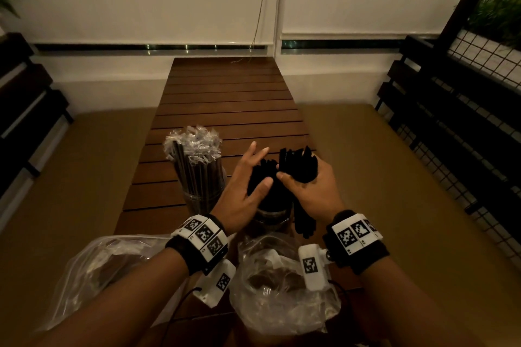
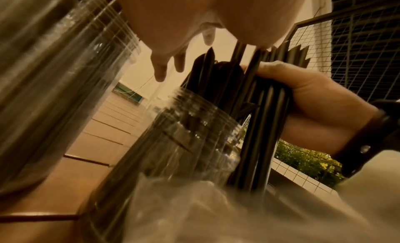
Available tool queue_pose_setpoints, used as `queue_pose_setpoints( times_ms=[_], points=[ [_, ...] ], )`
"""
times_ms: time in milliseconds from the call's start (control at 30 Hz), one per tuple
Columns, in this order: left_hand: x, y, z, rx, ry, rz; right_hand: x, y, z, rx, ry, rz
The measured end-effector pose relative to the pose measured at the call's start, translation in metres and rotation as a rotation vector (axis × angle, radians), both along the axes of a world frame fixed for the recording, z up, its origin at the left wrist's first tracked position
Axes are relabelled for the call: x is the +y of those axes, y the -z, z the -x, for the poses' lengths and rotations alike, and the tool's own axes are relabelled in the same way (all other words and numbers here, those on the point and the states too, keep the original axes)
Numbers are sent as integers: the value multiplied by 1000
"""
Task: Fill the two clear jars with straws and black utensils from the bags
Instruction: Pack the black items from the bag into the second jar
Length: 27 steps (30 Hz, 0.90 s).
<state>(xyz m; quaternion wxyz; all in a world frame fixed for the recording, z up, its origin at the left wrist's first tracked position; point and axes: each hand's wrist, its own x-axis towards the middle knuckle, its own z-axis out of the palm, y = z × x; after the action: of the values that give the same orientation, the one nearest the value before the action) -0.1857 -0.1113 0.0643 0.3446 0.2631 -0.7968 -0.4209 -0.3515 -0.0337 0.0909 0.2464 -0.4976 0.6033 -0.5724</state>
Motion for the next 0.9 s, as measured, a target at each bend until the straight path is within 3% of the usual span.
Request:
queue_pose_setpoints(
  times_ms=[200, 700, 900],
  points=[
    [-3, 2, -3, -149, 35, 45, -2, -1, 0, -12, 26, -42],
    [-2, 10, -2, -141, -29, -227, -12, -58, 6, -163, 169, 116],
    [-9, 12, -2, -138, -15, -288, -22, -68, -4, -350, 233, 137]
  ],
)
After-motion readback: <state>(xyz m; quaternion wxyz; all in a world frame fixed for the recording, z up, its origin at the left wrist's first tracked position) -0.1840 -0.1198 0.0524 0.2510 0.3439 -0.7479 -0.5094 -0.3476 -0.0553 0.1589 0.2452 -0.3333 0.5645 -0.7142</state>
